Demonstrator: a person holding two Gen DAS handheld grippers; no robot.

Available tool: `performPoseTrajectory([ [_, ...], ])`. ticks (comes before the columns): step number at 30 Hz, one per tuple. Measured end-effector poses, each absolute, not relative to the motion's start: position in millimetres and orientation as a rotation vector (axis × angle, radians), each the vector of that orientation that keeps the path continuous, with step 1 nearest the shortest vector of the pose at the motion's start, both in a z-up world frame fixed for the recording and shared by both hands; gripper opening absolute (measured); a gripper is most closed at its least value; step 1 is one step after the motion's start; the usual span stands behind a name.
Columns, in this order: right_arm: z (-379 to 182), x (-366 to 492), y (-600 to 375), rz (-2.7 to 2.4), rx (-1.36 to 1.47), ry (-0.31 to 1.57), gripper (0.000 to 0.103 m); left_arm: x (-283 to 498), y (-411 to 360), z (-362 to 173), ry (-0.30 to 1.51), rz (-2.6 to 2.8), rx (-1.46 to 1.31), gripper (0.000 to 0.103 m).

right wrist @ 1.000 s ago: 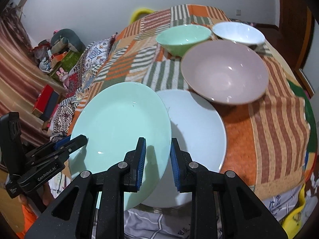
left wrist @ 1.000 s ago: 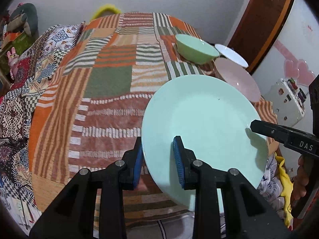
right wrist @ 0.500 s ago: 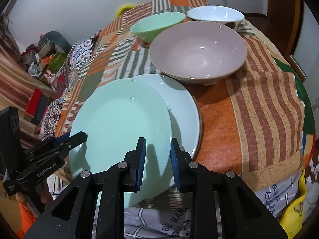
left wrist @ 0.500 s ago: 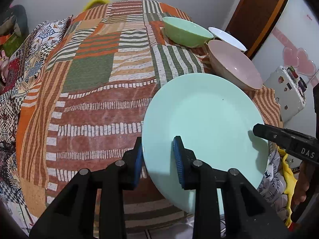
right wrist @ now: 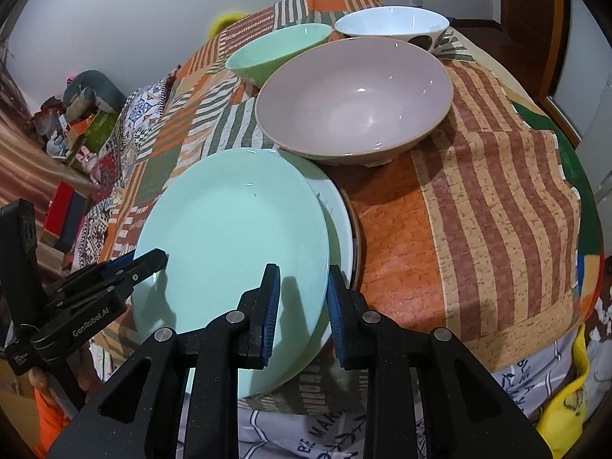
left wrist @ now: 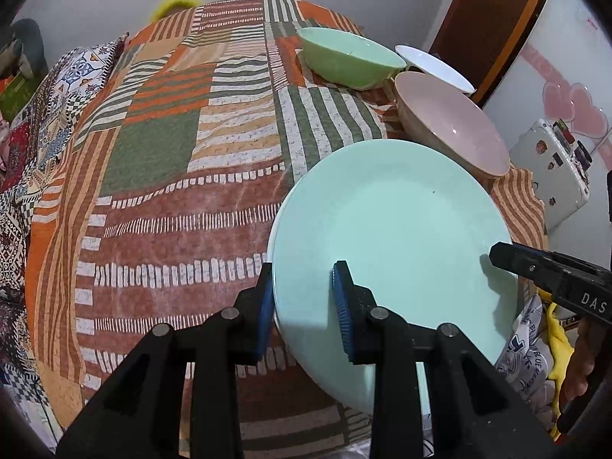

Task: Organize plates and bowls
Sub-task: 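Lower the green plate onto the white plate and open both tools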

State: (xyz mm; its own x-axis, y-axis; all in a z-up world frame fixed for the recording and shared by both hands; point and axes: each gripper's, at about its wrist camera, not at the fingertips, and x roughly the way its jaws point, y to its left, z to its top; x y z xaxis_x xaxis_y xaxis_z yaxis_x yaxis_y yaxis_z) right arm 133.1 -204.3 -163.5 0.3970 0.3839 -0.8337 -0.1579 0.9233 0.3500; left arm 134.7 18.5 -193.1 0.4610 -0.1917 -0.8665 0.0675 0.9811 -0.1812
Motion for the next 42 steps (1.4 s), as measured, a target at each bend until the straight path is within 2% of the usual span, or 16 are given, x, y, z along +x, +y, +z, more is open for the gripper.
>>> performPoseTrajectory([
  [22, -164, 137, -195, 0.358, 0.185, 1.108, 0.022, 138, 13, -200, 1.048, -0.116, -0.048, 0.030],
  [28, -149, 132, -211, 0.306, 0.190, 1.043, 0.022, 138, 14, -199, 1.059, -0.127, -0.049, 0.030],
  [42, -125, 128, -247, 0.274, 0.227, 0.975, 0.026, 133, 16, -129, 0.924, -0.159, -0.087, 0.032],
])
